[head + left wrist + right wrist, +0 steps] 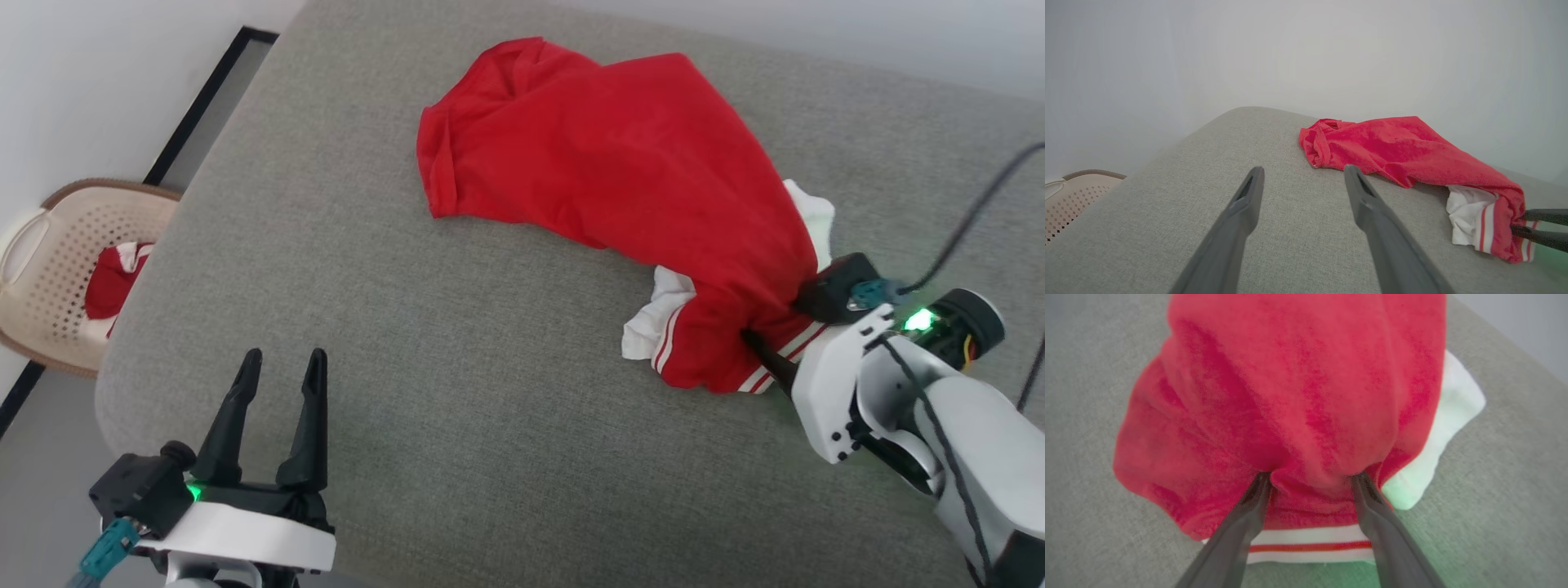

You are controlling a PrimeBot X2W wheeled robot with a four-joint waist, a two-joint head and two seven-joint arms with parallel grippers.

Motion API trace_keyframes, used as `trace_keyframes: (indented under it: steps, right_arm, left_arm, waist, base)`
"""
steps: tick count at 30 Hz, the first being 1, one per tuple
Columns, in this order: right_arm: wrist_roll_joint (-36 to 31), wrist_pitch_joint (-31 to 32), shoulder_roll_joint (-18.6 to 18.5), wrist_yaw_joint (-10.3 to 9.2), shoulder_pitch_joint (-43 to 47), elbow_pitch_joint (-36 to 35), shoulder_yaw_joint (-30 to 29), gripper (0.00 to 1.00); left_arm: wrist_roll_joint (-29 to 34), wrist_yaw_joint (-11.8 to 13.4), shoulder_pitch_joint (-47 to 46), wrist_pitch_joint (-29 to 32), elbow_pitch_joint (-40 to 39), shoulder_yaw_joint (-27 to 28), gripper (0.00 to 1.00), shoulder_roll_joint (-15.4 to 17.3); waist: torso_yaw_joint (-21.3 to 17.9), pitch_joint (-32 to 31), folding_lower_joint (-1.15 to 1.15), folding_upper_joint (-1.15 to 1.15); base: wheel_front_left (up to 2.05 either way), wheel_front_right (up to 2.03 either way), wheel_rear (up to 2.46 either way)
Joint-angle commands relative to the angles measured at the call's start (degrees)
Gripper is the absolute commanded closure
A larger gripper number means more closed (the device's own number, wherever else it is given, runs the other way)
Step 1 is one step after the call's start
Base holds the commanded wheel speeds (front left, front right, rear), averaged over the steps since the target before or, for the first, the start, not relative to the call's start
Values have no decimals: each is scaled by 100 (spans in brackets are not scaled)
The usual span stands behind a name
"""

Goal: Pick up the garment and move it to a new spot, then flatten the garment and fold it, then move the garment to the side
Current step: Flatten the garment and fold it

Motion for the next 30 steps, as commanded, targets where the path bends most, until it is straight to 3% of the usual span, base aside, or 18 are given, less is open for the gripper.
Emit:
trace_keyframes:
  steps: [1,7,15,23,26,27,28,29,30]
  right_arm:
    - [-10,59,22,0,-100,111,124,100]
    - [310,151,96,2,-255,90,441,100]
    - [943,588,-62,1,42,-860,853,100]
    - [1396,1482,-207,1,802,-1637,880,100]
    - [1312,1477,-172,1,940,-1836,726,99]
    - [1261,1438,-174,1,972,-1886,701,66]
    - [1225,1410,-164,1,1002,-1931,625,15]
    - [1223,1401,-138,1,1038,-1951,530,0]
    - [1197,1428,-128,1,1055,-1990,443,0]
  left_arm:
    - [83,-36,-99,-29,28,12,0,-53]
    - [153,-88,-142,-28,146,104,0,-134]
    - [178,-118,-81,-29,174,250,0,-159]
    - [189,-140,-62,-28,192,312,0,-166]
    - [182,-145,-78,-29,207,341,0,-158]
    - [186,-145,-79,-29,212,348,0,-155]
    - [189,-146,-76,-29,217,358,0,-152]
    - [191,-147,-71,-29,224,368,0,-147]
    - [195,-142,-63,-28,230,371,0,-141]
  waist:
    - [67,70,0,0]
    - [48,71,0,0]
    - [-106,-24,0,0]
    - [-258,-62,0,0]
    - [-317,-73,0,0]
    - [-338,-82,0,0]
    - [-359,-92,0,0]
    - [-381,-107,0,0]
    - [-399,-122,0,0]
  base:
    - [0,0,0]
    - [0,0,0]
    - [0,0,0]
    - [0,0,0]
    - [0,0,0]
    - [0,0,0]
    - [0,0,0]
    - [0,0,0]
    - [0,0,0]
